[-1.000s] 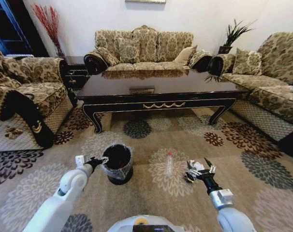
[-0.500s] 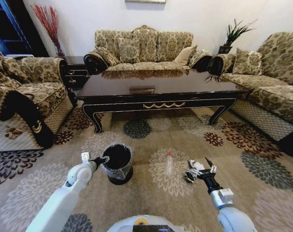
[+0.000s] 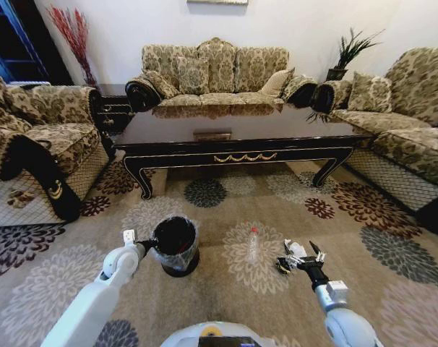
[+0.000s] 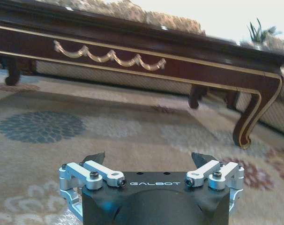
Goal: Move to the front of the table and pick up the trash from the floor, then place it into the trash bin.
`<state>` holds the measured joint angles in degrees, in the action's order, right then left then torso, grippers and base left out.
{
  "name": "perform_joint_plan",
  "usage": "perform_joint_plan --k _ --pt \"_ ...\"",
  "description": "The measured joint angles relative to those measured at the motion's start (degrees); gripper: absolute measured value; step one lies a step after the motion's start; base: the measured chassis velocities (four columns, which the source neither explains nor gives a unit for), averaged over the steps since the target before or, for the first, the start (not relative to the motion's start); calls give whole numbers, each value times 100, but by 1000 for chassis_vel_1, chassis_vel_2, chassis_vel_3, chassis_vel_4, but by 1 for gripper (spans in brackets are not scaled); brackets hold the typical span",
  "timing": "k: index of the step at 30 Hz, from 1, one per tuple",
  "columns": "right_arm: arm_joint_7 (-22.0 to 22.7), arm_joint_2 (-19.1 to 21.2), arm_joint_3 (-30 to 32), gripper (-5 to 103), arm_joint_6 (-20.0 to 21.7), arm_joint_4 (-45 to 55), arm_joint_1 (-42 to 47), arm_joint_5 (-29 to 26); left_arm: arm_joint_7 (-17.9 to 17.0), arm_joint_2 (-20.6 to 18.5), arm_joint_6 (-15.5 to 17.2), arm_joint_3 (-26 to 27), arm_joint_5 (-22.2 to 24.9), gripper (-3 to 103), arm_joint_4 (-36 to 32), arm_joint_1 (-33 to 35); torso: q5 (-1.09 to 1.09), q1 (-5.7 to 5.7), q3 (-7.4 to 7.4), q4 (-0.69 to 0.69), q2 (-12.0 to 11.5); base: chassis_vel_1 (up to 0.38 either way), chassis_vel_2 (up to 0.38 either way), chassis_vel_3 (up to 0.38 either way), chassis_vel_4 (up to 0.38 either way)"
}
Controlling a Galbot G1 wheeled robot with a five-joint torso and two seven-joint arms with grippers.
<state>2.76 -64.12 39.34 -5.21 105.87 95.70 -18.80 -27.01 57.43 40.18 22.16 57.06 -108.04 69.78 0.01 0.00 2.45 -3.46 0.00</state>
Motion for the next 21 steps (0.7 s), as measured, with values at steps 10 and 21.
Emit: perform_joint_plan --k 10,21 --pt "-122 236 -154 100 227 -1061 -594 -895 -131 -392 123 256 154 4 -679 380 -2 0 0 1 -1 0 0 0 0" --pt "-525 306 -581 100 250 -2270 -1051 -1052 -253 -733 178 244 286 4 -1029 467 -2 0 0 0 0 0 0 0 0"
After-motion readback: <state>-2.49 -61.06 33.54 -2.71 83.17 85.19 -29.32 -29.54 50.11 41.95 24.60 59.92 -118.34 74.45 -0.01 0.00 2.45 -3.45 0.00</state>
